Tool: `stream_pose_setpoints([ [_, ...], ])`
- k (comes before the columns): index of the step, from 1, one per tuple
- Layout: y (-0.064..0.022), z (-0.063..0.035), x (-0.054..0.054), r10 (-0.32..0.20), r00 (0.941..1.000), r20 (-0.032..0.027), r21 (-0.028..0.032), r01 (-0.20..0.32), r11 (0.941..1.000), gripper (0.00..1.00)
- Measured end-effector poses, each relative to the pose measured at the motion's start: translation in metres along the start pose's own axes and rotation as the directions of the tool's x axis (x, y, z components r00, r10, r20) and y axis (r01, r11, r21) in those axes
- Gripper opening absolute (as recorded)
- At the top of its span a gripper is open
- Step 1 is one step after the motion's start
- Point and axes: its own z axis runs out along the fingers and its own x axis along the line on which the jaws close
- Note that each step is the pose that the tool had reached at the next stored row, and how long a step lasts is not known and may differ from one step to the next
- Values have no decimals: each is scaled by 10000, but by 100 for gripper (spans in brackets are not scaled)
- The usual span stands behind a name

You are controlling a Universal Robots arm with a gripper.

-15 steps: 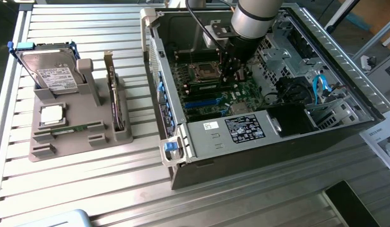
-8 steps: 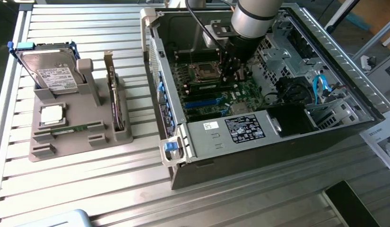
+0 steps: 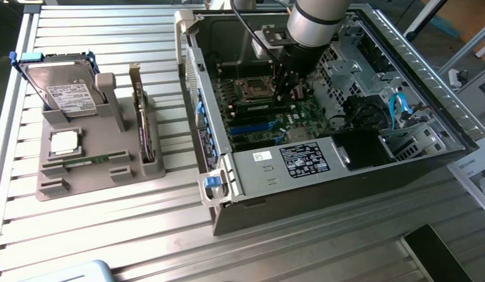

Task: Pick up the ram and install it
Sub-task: 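Insert the ram into the slot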

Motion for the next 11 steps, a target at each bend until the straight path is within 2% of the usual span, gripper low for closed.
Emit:
stream_pose_setpoints([
  [11,-3,0,0,47,10000,-1,2,-47,10000,12],
])
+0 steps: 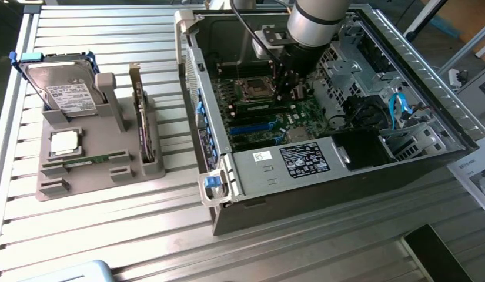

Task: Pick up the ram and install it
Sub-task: 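Insert the ram into the slot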

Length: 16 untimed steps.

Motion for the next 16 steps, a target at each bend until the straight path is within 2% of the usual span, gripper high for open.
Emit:
stream_pose_setpoints([
  [16,-3,22,1,-2,10000,0,37,2,10000,12],
])
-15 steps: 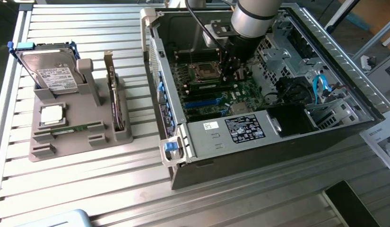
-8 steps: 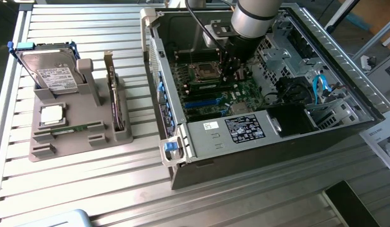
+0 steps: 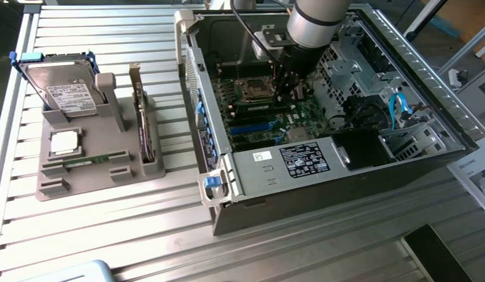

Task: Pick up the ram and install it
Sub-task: 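Insert the ram into the slot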

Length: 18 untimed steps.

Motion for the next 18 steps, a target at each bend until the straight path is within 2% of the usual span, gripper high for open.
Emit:
stream_pose_setpoints([
  [18,0,-5,-1,0,10000,3,16,0,10000,12],
])
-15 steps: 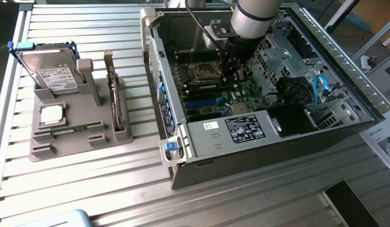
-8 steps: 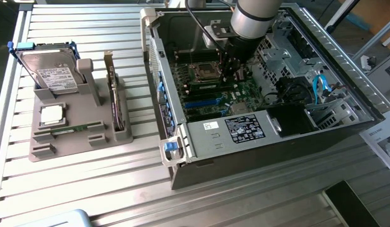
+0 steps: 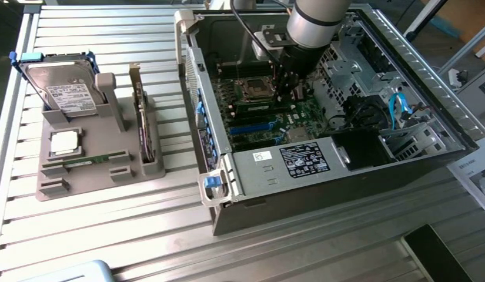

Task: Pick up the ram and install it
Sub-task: 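Insert the ram into the slot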

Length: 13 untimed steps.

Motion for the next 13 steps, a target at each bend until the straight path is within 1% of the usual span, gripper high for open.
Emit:
stream_pose_setpoints([
  [5,-1,-47,-1,0,10000,-3,-1,0,10000,12],
  [13,0,-48,-1,-63,10000,-3,-4,63,10000,12],
])
